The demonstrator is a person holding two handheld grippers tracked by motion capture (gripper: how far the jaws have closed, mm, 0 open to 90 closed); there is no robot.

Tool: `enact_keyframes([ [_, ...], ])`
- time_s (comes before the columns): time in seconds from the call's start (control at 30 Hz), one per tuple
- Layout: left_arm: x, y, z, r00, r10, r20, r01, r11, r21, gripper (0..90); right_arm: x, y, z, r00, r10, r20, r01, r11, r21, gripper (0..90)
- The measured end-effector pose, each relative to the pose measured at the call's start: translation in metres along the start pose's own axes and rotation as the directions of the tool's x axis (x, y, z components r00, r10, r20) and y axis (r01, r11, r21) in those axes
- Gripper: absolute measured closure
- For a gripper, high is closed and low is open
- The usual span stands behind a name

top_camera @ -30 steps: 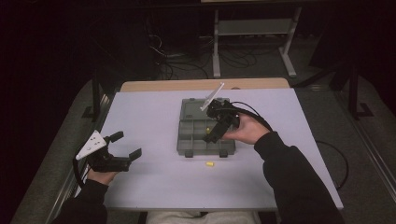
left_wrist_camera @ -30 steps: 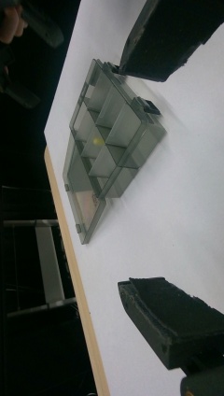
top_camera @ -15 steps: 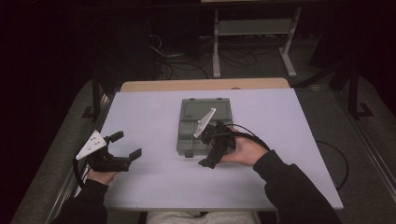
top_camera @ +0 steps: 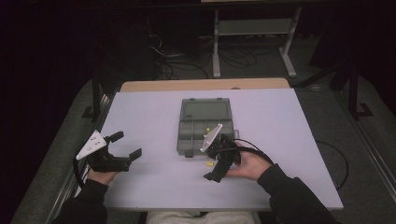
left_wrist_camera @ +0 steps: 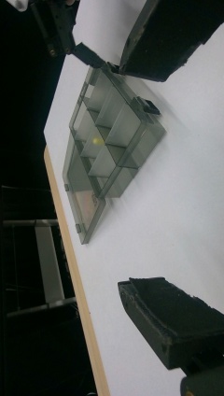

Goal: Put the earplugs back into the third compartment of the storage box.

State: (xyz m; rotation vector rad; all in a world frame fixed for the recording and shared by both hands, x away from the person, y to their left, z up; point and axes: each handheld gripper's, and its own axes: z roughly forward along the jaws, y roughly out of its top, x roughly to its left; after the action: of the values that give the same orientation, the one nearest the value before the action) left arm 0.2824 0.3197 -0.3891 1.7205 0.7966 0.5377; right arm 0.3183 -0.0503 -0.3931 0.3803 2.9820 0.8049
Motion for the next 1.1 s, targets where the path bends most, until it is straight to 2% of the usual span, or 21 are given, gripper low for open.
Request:
enact_keyframes([
  [0.1, 0.0, 0.0, 0.0, 1.0, 0.001, 0.001, -0.001, 1.0, 0.0, 0.0, 0.004, -0.004, 0.003, 1.0, -0.003, -0.004, 0.003, 1.0, 0.017, 0.0],
  [0.13, 0.0, 0.0, 0.0, 1.0, 0.0, 0.001, 0.0, 1.0, 0.0, 0.0, 0.004, -0.005, 0.004, 0.9999, -0.011, -0.01, 0.011, 1.0, 0.029, 5.5],
  [0.23, 0.0, 0.0, 0.0, 1.0, -0.001, 0.001, 0.001, 1.0, -0.001, 0.0, 0.005, -0.006, 0.006, 0.9999, -0.015, -0.007, 0.015, 0.999, 0.039, 10.2],
  [0.57, 0.0, 0.0, 0.0, 1.0, 0.0, 0.003, 0.0, 1.0, -0.001, 0.0, -0.004, -0.006, 0.02, 0.9995, -0.008, 0.03, 0.005, 0.996, 0.091, 19.9],
  [0.7, 0.0, 0.0, 0.0, 1.0, 0.0, 0.003, 0.0, 1.0, 0.0, 0.0, -0.009, -0.006, 0.024, 0.9993, 0.002, 0.037, -0.006, 0.995, 0.099, 26.5],
  [0.8, 0.0, 0.0, 0.0, 1.0, 0.001, 0.003, -0.001, 1.0, 0.002, 0.0, -0.011, -0.006, 0.026, 0.9991, 0.007, 0.042, -0.011, 0.994, 0.104, 27.8],
  [1.0, 0.0, 0.0, 0.0, 1.0, 0.0, 0.003, 0.0, 1.0, 0.002, 0.0, -0.015, -0.005, 0.029, 0.9988, 0.02, 0.046, -0.025, 0.994, 0.11, 41.0],
  [1.03, 0.0, 0.0, 0.0, 1.0, 0.0, 0.004, 0.0, 1.0, 0.0, 0.0, -0.016, -0.005, 0.03, 0.9986, 0.026, 0.047, -0.031, 0.994, 0.109, 45.7],
  [1.1, 0.0, 0.0, 0.001, 1.0, 0.0, 0.004, 0.0, 1.0, 0.001, 0.0, -0.016, -0.005, 0.03, 0.9985, 0.029, 0.047, -0.034, 0.993, 0.112, 47.7],
])
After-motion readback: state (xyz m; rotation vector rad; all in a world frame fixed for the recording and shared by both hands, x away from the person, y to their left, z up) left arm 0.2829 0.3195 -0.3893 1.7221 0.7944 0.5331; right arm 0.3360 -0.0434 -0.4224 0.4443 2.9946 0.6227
